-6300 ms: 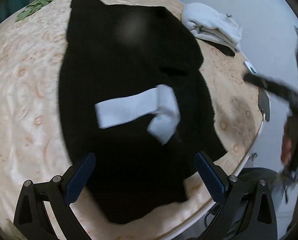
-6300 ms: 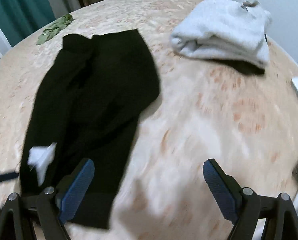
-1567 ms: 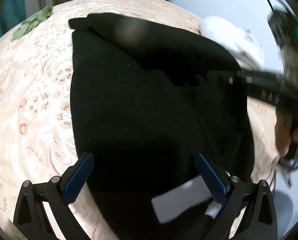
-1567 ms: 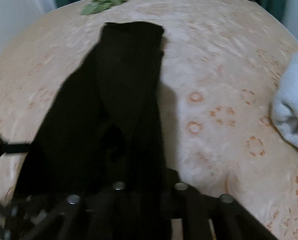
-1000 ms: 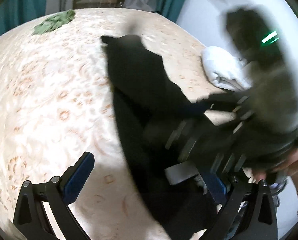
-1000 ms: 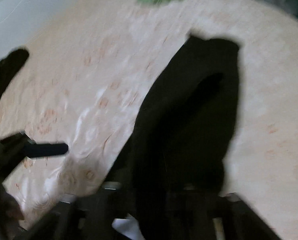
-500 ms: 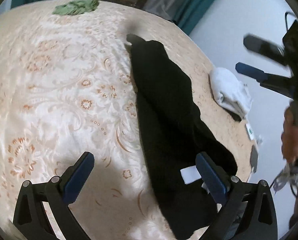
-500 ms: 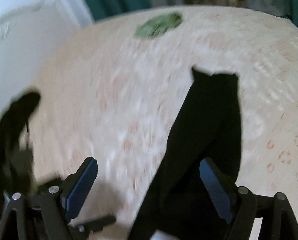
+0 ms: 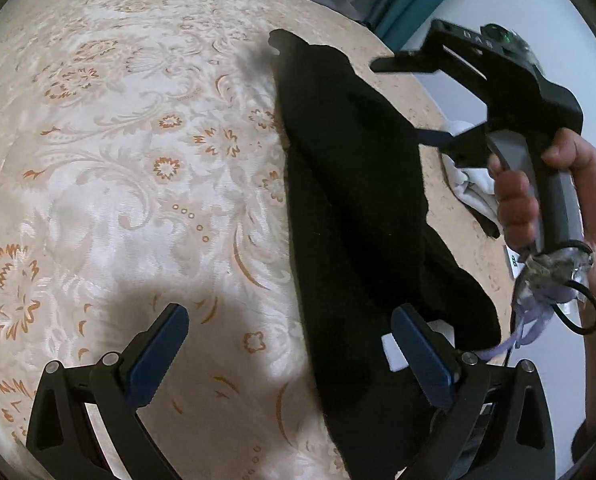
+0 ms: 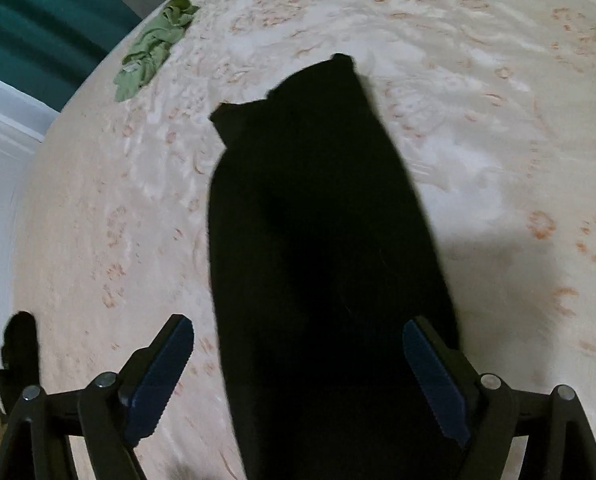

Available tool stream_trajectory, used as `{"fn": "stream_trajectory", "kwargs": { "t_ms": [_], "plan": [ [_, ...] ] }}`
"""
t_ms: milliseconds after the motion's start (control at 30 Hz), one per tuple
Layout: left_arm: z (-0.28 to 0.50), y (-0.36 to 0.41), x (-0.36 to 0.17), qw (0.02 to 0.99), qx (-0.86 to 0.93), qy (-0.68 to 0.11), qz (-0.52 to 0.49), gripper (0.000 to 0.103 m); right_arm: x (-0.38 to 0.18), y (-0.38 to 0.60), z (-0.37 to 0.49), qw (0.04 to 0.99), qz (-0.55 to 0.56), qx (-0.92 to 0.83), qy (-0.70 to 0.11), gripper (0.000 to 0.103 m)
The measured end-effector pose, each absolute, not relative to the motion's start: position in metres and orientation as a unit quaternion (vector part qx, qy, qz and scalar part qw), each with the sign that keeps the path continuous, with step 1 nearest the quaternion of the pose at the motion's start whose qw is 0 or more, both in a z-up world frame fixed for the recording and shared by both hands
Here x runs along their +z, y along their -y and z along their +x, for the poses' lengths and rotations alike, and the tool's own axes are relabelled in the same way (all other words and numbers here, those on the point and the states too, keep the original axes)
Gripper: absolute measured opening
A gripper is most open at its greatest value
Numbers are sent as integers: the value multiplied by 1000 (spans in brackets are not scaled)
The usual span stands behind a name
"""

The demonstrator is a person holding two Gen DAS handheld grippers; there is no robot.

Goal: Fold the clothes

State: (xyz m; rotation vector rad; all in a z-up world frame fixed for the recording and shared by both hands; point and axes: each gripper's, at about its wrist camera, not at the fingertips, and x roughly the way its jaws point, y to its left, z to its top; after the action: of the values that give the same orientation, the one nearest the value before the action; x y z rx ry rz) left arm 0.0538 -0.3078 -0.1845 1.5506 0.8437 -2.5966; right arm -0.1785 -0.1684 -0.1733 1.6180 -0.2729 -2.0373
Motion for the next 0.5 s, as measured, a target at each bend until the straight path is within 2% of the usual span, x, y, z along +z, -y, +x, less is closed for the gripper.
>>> {"fn": "stream_trajectory", "kwargs": {
  "t_ms": [67,100,133,167,200,500],
  "plan": [
    [53,311,-186,5,-826,-272,494,103,-174,179,-181,282,595,-746,97,84],
    [53,313,-187,8,-825,-272,494,103,-174,187,-180,294,594,-744,86,69],
    [53,314,-188,11,-825,-273,495,103,-174,197,-179,302,592,-745,57,41],
    [52,315,-189,13,-825,-274,495,103,-175,205,-177,303,587,-750,25,18],
    [52,317,-189,15,-824,-275,495,103,-175,212,-174,303,581,-755,-8,8],
    [53,325,-189,18,-820,-312,479,103,-145,245,-143,319,518,-775,-172,8]
  ]
}}
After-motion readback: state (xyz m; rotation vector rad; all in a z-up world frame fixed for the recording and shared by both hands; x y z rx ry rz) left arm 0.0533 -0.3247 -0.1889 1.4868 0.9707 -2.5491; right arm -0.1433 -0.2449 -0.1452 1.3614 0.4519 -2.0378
